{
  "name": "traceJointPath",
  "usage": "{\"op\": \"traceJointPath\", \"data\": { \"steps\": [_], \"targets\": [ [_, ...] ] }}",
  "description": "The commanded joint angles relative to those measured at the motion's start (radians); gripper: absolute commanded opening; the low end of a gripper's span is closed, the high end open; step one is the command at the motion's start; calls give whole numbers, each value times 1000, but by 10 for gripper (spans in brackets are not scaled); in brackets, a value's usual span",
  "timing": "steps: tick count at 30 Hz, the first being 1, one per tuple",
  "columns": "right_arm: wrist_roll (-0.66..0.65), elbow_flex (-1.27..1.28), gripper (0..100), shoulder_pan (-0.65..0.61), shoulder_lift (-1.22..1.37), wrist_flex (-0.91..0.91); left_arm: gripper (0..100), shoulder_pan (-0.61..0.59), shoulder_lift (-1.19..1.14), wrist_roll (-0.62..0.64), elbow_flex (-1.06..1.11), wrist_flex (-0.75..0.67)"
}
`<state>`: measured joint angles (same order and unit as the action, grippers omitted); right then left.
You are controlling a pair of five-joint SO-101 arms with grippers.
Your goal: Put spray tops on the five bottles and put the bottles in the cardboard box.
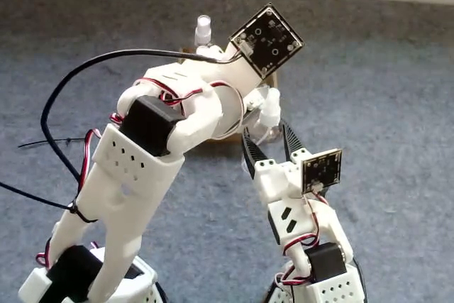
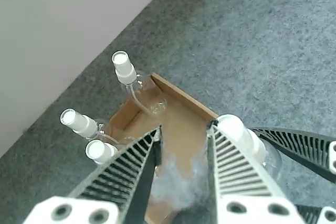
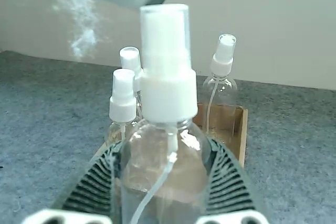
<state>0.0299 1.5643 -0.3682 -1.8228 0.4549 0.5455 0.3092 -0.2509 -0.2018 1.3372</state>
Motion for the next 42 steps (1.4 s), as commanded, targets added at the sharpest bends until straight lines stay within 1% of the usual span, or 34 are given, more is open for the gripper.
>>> {"op": "traceJointPath", "data": {
  "steps": [1,6,9,11,14,17,20,22,25,28,31,33,36,39,40,42],
  "targets": [
    [-15,-41,3,15,-4,-22,146,18,4,-44,-24,20],
    [-15,-38,3,15,-4,-22,146,5,48,-46,-105,26],
    [-17,-44,3,18,-2,-22,146,-28,125,-46,-130,26],
    [-17,-50,3,18,-2,-28,146,-71,174,-46,-130,35],
    [-18,-91,3,18,19,-30,146,-139,223,-43,-130,100],
    [-37,-166,3,18,124,-54,146,-202,260,-41,-128,209],
    [-77,-232,3,19,300,-177,141,-263,315,-40,-101,331],
    [-104,-282,3,21,450,-280,111,-297,371,-48,19,361],
    [-137,-386,3,21,702,-401,100,-372,483,-60,315,287],
    [-180,-487,3,21,931,-510,113,-470,607,-89,634,94],
    [-293,-549,3,21,1118,-657,116,-593,714,-91,906,-118],
    [-354,-545,3,21,1219,-753,116,-644,766,-91,1043,-238],
    [-408,-524,3,21,1323,-854,114,-674,785,-83,1184,-358],
    [-420,-518,3,21,1388,-878,113,-676,785,-83,1260,-417],
    [-393,-524,3,22,1403,-880,113,-676,785,-83,1274,-430],
    [-265,-526,3,38,1428,-880,113,-676,785,-83,1291,-445]
  ]
}}
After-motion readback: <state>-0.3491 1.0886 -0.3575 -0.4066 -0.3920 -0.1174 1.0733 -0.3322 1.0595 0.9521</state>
